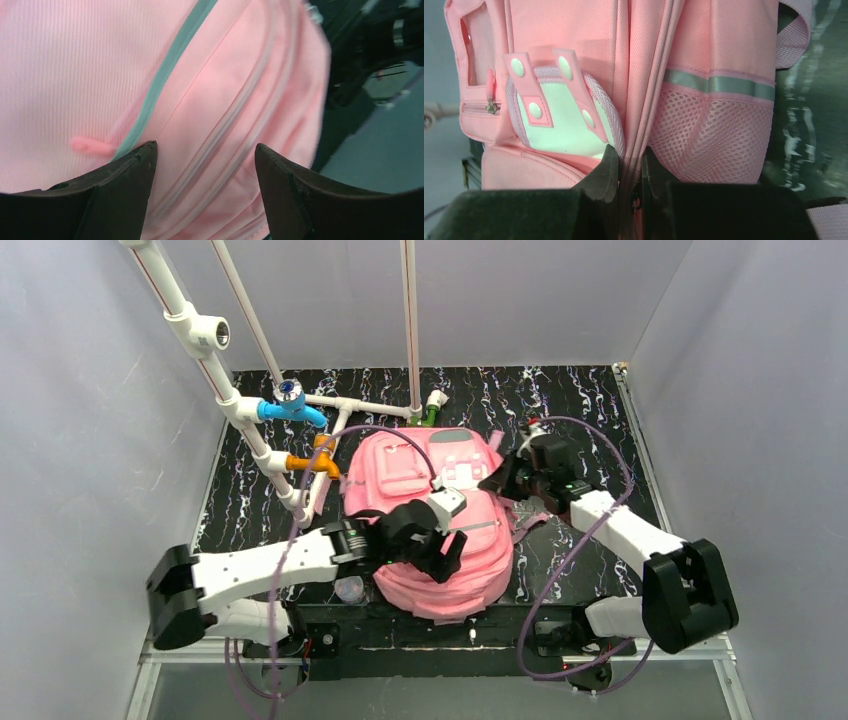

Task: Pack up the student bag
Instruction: Adjust the student bag at the center of the board, then unzip the student bag at the center of the board.

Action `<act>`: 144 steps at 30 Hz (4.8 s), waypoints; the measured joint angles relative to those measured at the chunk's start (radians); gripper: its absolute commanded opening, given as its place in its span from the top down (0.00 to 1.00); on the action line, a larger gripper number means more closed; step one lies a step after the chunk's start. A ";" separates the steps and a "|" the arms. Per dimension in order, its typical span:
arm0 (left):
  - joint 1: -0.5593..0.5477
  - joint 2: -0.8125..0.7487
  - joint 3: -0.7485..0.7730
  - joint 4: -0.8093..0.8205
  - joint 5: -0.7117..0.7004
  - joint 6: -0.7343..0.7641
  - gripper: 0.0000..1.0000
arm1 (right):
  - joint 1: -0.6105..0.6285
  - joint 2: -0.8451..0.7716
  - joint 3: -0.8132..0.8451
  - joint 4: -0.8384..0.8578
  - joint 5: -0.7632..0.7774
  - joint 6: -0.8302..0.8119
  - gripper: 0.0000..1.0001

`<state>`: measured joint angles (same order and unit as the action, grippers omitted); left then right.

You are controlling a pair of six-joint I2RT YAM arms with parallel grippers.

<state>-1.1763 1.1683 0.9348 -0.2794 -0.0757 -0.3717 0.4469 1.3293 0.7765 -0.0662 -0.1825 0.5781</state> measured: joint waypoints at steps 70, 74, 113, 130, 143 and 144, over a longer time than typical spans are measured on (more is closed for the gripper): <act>0.305 0.378 0.070 0.184 0.049 -0.024 0.18 | 0.163 -0.242 -0.193 -0.162 -0.006 -1.036 0.99; 0.301 0.164 -0.045 0.252 0.087 -0.051 0.19 | 0.171 -0.246 -0.137 -0.220 0.027 -0.910 0.99; -0.130 0.090 -0.394 0.940 -0.148 -0.124 0.17 | 0.340 -0.328 0.035 -0.745 0.201 0.108 0.99; -0.051 -0.222 -0.389 0.111 -0.534 -0.875 0.20 | 0.480 -0.225 0.103 -0.677 0.211 0.387 0.99; 0.040 0.161 -0.464 0.512 -0.438 -1.095 0.83 | 0.468 -0.233 0.170 -0.759 0.206 0.420 0.99; 0.038 0.177 -0.465 0.547 -0.438 -1.089 0.91 | 0.467 -0.231 0.170 -0.763 0.206 0.423 0.99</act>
<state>-1.1385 1.3457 0.4698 0.2676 -0.5140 -1.4612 0.9134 1.0981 0.9466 -0.8291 0.0231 1.0016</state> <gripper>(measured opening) 0.331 0.057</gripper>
